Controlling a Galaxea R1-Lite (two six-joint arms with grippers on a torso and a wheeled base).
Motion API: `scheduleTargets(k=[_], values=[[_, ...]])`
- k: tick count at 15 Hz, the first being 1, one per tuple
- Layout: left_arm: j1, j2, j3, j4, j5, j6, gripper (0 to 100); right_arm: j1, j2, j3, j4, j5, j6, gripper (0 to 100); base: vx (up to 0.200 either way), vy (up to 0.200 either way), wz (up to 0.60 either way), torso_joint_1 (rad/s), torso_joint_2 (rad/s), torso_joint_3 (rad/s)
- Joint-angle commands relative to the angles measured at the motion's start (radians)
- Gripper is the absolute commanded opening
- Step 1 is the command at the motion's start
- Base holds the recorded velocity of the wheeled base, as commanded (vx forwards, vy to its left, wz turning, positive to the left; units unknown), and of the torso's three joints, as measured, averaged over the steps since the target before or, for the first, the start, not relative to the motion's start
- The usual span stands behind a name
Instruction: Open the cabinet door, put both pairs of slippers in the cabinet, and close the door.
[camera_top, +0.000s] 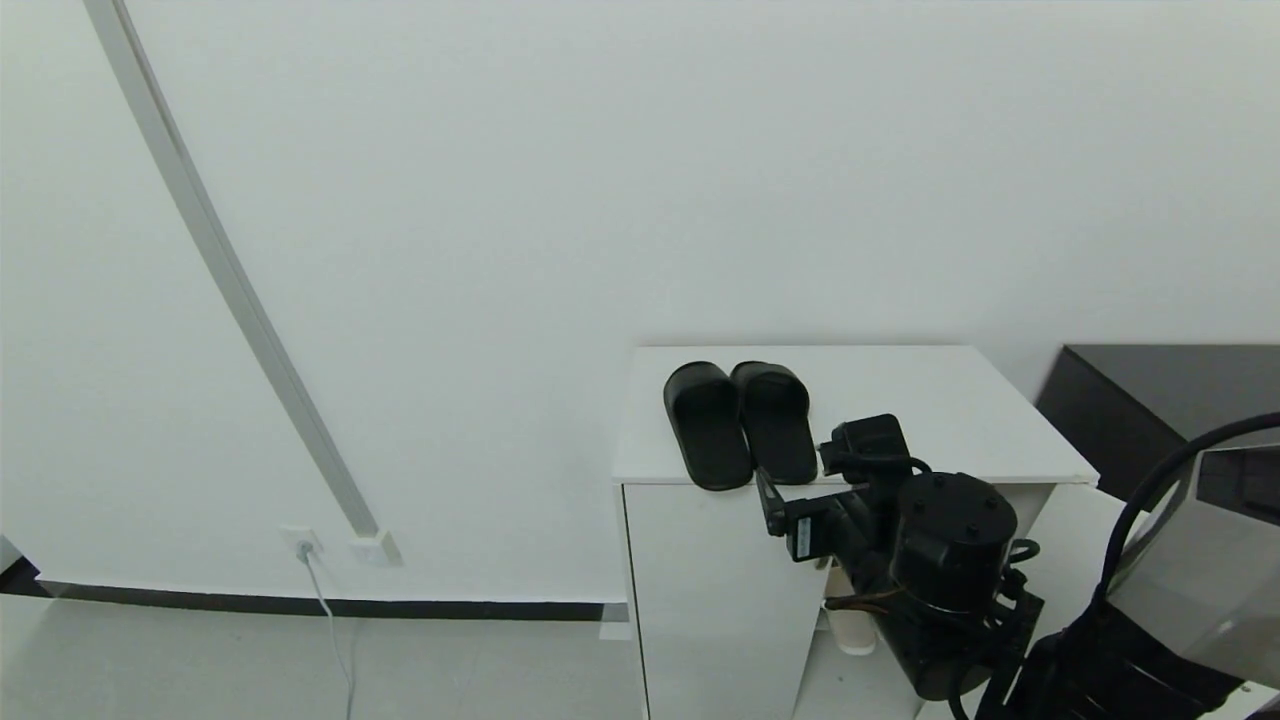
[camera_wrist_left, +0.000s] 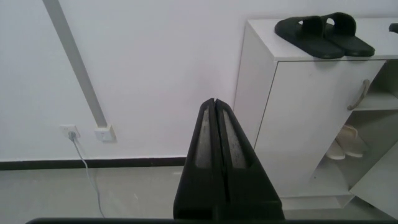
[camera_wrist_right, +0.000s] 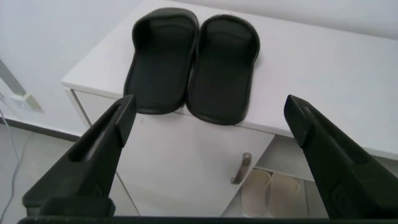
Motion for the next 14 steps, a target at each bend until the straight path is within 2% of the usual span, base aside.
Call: scheduleTargets(k=[1,4,7,11,14], values=[[0.0,0.002,0.0,0.001,0.0,-0.001,0,0.0,0.006,0.003,-0.003,0.001,0.0,100,0.0,0.0,0.0,0.149,-0.36,-0.198],[-0.001,0.002,0.0,0.001,-0.003,-0.001,0,-0.006,0.028,0.057,-0.074,0.04,-0.005,100,0.0,0.0,0.0,0.05,-0.11,-0.05],[0.0,0.002,0.0,-0.001,-0.003,-0.001,0,-0.027,0.06,0.026,-0.092,0.081,-0.057,100,0.0,0.0,0.0,0.0,0.0,0.0],[0.0,0.002,0.0,0.001,-0.003,-0.001,0,-0.032,0.034,-0.132,0.161,0.08,0.015,100,0.0,0.0,0.0,0.0,0.0,0.0],[0.0,0.002,0.0,0.001,-0.003,0.001,0,-0.03,-0.043,-0.261,0.449,0.08,0.12,100,0.0,0.0,0.0,0.0,0.0,0.0]])
